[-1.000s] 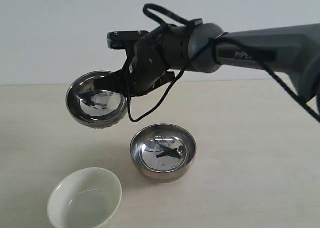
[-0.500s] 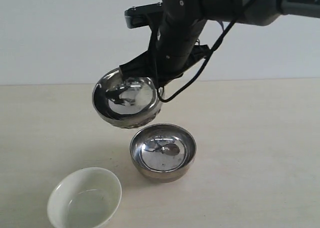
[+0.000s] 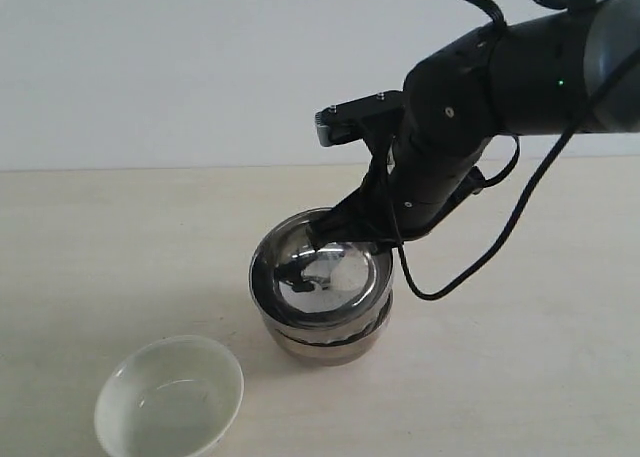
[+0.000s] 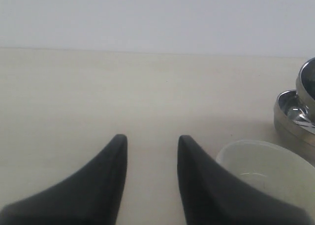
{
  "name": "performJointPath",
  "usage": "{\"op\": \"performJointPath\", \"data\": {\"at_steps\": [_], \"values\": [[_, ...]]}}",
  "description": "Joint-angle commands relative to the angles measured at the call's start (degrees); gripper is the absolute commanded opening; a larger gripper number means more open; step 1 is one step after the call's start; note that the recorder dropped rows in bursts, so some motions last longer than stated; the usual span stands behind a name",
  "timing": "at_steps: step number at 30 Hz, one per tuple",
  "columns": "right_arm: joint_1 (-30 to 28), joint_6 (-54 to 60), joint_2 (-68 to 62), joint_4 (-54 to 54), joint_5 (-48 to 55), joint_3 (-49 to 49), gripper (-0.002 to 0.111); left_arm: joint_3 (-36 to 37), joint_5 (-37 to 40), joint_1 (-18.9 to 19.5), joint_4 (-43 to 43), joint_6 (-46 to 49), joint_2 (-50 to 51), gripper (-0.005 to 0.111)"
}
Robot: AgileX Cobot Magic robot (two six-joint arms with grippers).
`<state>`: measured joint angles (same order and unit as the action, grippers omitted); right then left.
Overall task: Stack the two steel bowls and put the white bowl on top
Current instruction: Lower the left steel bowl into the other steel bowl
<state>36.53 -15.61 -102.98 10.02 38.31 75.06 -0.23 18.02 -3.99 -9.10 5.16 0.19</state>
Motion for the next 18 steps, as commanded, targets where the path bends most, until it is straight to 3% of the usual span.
{"op": "performJointPath", "data": {"at_steps": [1,7,18], "values": [[-0.7,-0.46,0.29,0.92,-3.87,-0.8,0.0,0.23,0.04,0.16,-0.07,0.38,-0.19,0.032],[-0.7,-3.92,-4.0,6.46,-4.53,-0.8,0.0,0.23,0.04,0.16,-0.07,0.38,-0.19,0.032],[-0.7,-4.51,-4.36,6.86,-6.13,-0.8,0.0,0.23,0.04,0.16,-0.07,0.38,-0.19,0.032]]}}
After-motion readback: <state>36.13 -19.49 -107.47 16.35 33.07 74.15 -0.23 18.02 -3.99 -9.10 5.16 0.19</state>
